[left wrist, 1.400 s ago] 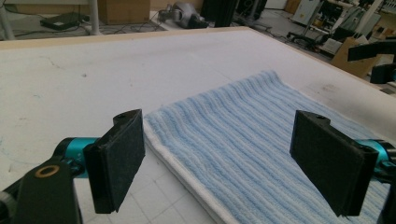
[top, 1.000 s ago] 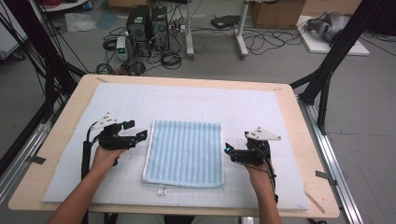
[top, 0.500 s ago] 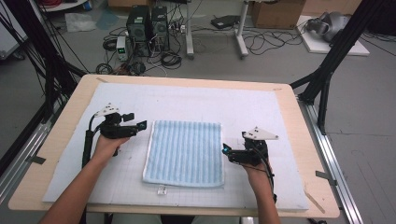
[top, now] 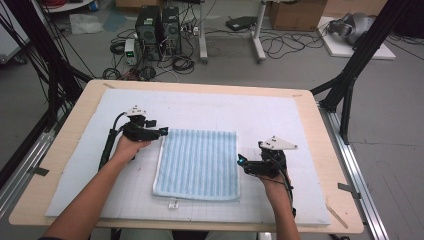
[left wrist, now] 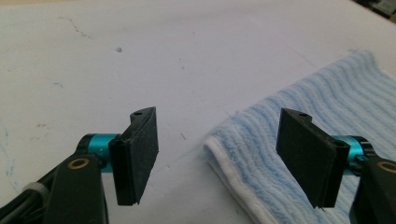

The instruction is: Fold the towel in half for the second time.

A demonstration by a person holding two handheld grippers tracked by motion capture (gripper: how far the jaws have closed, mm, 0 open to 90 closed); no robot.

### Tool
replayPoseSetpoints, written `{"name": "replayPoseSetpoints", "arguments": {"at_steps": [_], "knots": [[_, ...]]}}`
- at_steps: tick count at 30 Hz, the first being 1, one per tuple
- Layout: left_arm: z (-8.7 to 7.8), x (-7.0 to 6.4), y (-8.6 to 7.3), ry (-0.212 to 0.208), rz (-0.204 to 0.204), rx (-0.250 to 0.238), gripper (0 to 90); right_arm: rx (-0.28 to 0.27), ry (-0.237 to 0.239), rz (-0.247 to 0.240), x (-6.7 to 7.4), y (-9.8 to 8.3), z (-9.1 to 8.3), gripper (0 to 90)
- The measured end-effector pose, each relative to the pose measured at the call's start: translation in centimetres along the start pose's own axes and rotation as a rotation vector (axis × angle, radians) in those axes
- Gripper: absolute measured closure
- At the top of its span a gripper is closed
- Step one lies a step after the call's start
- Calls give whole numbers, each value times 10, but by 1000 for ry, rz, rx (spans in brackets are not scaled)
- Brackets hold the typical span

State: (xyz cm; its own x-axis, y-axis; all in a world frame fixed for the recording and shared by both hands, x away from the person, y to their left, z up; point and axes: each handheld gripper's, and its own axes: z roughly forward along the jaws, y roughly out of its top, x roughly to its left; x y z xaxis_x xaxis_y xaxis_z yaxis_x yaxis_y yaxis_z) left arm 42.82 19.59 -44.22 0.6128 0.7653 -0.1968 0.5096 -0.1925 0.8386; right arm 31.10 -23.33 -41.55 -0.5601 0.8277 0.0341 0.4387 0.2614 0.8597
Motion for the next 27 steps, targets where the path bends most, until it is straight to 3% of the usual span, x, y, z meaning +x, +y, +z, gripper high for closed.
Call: {"name": "replayPoseSetpoints", "arguments": {"at_steps": [3,9,14,17,20,24,27], "knots": [[7,-2,0,14,41,40,390,2,0,3,0,0,1,105],[13,-2,-3,30,60,76,484,5,3,7,-1,-1,2,106],[16,-9,-3,29,134,105,642,19,1,6,0,-2,4,105],[15,-11,-3,-10,166,109,792,23,5,4,1,-1,6,105],[15,-11,-4,-10,159,109,854,32,14,8,2,0,9,106],[15,-9,-4,-17,110,103,862,33,18,34,0,5,19,106],[14,-6,-4,-30,72,94,862,63,18,38,-3,10,31,106]]}}
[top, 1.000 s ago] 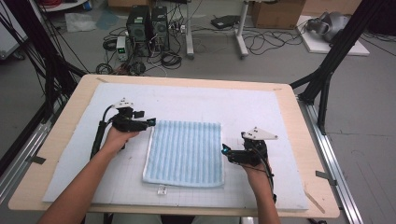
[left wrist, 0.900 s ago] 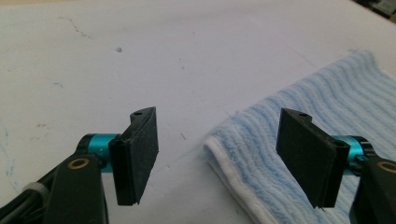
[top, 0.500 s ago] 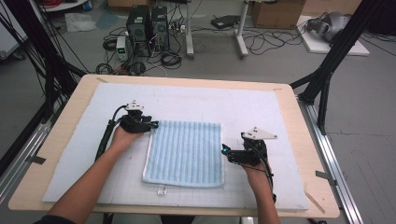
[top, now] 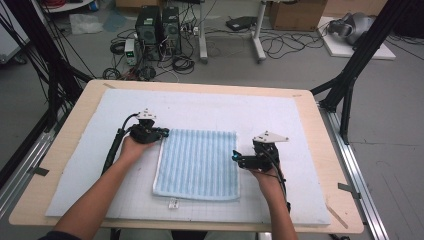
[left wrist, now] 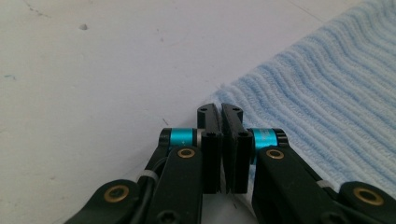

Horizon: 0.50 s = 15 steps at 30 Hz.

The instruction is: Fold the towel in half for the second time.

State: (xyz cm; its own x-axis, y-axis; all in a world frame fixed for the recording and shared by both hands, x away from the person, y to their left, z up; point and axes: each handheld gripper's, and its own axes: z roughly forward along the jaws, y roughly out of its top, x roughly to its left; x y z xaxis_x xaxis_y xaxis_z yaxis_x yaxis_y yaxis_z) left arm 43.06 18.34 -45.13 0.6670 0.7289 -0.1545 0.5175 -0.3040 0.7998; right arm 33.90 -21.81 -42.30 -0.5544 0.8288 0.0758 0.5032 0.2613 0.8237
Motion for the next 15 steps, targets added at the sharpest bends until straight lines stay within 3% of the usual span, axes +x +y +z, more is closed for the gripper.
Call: {"name": "replayPoseSetpoints", "arguments": {"at_steps": [6,8,13,15], "knots": [[-1,3,-1,-15,-33,-14,862,99,12,9,-14,20,36,120],[-1,4,-1,-18,-49,-17,862,134,10,-9,-18,27,47,202],[-1,4,-1,-17,-51,-14,862,155,4,-25,-26,33,67,424],[-1,3,-1,-17,-52,-13,862,169,5,-13,-28,31,71,458]]}}
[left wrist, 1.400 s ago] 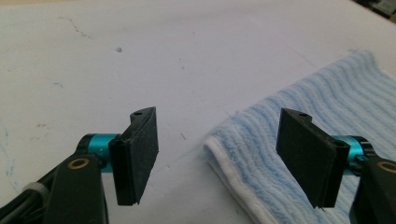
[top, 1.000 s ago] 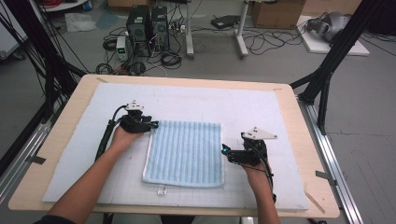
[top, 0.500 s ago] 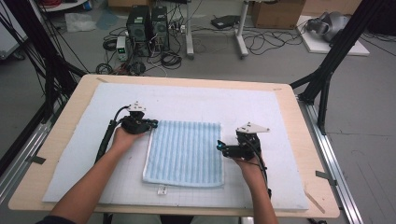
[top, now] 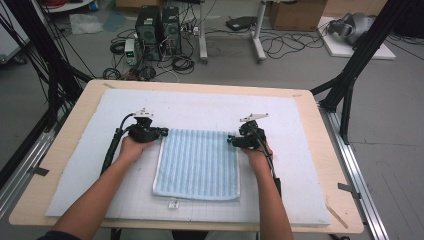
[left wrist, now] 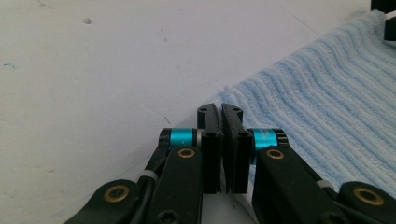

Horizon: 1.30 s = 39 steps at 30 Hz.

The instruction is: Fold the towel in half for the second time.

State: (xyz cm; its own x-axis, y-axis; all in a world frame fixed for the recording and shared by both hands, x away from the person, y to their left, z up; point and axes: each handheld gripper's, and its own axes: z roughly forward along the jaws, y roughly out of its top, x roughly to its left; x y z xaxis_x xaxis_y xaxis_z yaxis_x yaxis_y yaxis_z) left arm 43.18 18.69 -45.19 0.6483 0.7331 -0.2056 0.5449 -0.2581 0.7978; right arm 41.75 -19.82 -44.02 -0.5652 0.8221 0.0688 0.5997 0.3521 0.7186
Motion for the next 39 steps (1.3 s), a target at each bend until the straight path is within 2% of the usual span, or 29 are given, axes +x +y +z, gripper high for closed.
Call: {"name": "replayPoseSetpoints", "arguments": {"at_steps": [3,7,8,9,10,11,13,14,17,18,22,25,28,30,35,37,39], "knots": [[0,0,0,2,-9,3,862,-11,15,49,-4,-2,2,525],[1,-1,0,6,-11,10,862,2,7,23,0,-1,5,657],[1,-1,0,6,-15,13,862,2,1,30,2,0,5,726],[1,0,0,7,-22,17,862,8,17,57,2,1,5,796],[1,0,-1,5,-32,15,862,9,35,66,2,1,6,823],[1,1,-1,0,-40,14,863,24,33,69,3,2,5,836],[0,3,0,0,-51,9,863,38,24,47,4,5,5,845],[-1,4,0,6,-56,-8,864,26,5,30,5,7,5,846],[-6,10,7,-3,-111,-87,865,-24,-13,33,2,12,4,848],[-7,11,9,-3,-110,-117,865,-34,-18,31,1,15,4,848],[-12,16,18,-12,-114,-170,865,-95,-54,5,0,29,1,847],[-16,19,21,-17,-114,-229,865,-128,-51,17,-1,38,0,847],[-19,20,21,-27,-109,-222,865,-164,-44,30,-1,40,-2,846],[-21,19,21,-35,-107,-213,865,-151,-36,28,0,38,-1,845],[-28,13,19,-49,-92,-229,865,-161,-12,17,3,33,-6,846],[-31,10,16,-56,-80,-242,865,-177,-2,25,5,29,-11,845],[-34,7,16,-72,-78,-231,864,-195,10,27,6,26,-16,845]]}}
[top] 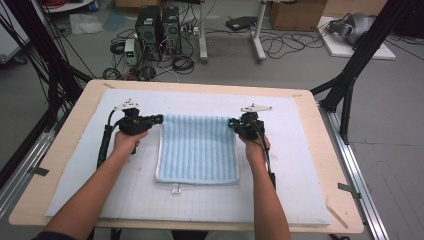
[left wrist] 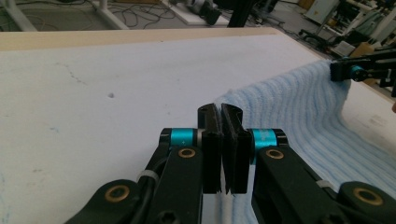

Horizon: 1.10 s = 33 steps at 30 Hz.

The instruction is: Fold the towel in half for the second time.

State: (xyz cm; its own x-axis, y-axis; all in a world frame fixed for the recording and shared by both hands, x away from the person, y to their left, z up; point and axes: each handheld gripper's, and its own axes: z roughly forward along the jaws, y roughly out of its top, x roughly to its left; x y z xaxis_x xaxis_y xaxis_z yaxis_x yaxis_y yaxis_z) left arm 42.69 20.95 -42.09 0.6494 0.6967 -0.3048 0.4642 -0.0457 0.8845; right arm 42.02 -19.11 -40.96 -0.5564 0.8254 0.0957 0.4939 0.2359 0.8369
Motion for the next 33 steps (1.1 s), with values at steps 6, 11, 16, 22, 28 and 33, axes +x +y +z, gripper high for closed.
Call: {"name": "replayPoseSetpoints", "arguments": {"at_steps": [6,11,16,22,28,33], "knots": [[-13,-13,-3,-21,31,-39,864,-40,35,-1,3,-7,-16,840],[-24,-24,-7,-36,72,-38,864,-64,58,3,8,-15,-27,838],[-35,-34,-15,-52,91,-47,864,-65,83,0,13,-18,-38,834],[-47,-40,-25,-55,102,-50,864,-70,87,-27,22,-15,-49,828],[-53,-47,-38,-63,90,-40,864,-60,90,-16,27,-32,-57,828],[-59,-54,-49,-70,92,-38,863,-53,86,-13,33,-46,-65,828]]}}
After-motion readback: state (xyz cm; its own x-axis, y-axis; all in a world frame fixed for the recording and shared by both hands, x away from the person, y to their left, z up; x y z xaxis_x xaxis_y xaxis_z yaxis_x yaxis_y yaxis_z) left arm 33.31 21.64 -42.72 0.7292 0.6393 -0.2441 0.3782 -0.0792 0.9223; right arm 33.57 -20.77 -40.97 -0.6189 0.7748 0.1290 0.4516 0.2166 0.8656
